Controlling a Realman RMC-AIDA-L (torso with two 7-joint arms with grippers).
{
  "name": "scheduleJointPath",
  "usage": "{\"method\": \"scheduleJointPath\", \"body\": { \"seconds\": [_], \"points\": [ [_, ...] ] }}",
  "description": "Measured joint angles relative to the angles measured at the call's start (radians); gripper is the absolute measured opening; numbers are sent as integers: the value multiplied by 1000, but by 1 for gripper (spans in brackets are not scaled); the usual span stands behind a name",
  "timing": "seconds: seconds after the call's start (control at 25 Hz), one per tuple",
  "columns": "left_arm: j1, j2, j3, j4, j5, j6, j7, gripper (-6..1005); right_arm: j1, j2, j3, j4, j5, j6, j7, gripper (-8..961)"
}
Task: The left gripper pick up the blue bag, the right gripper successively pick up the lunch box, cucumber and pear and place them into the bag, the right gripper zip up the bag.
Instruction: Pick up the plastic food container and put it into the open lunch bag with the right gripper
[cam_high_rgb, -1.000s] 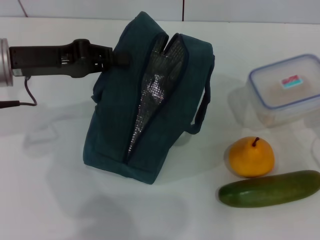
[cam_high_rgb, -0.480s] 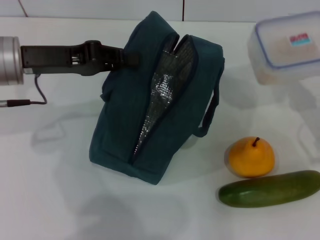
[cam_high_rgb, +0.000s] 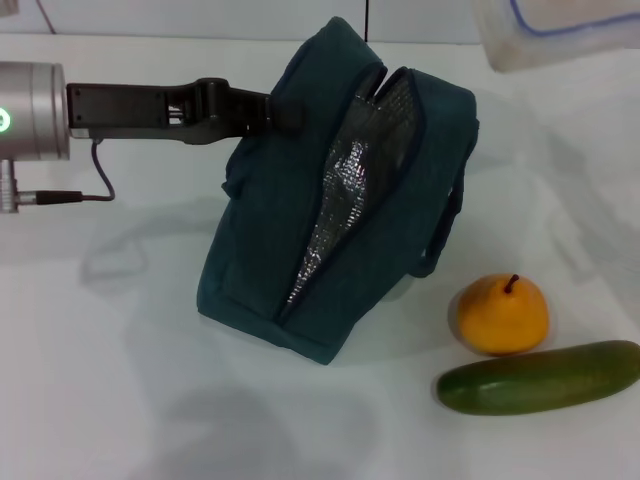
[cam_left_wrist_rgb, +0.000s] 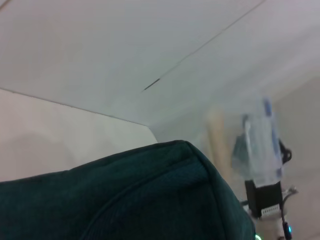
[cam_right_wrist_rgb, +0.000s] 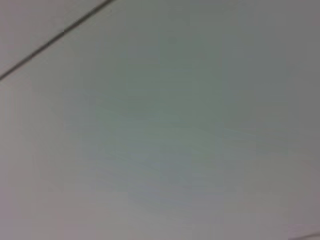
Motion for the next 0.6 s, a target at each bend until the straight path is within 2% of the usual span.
{"method": "scheduleJointPath", "body": {
  "seconds": [0.32,0.6],
  "points": [
    [-21,-7,5,-6,-6,-18,14,72,89,0,-7,40,-45,72,-56,98],
    [-21,-7,5,-6,-6,-28,24,72,107,0,0,87,-123,145,-130,98]
  ]
}}
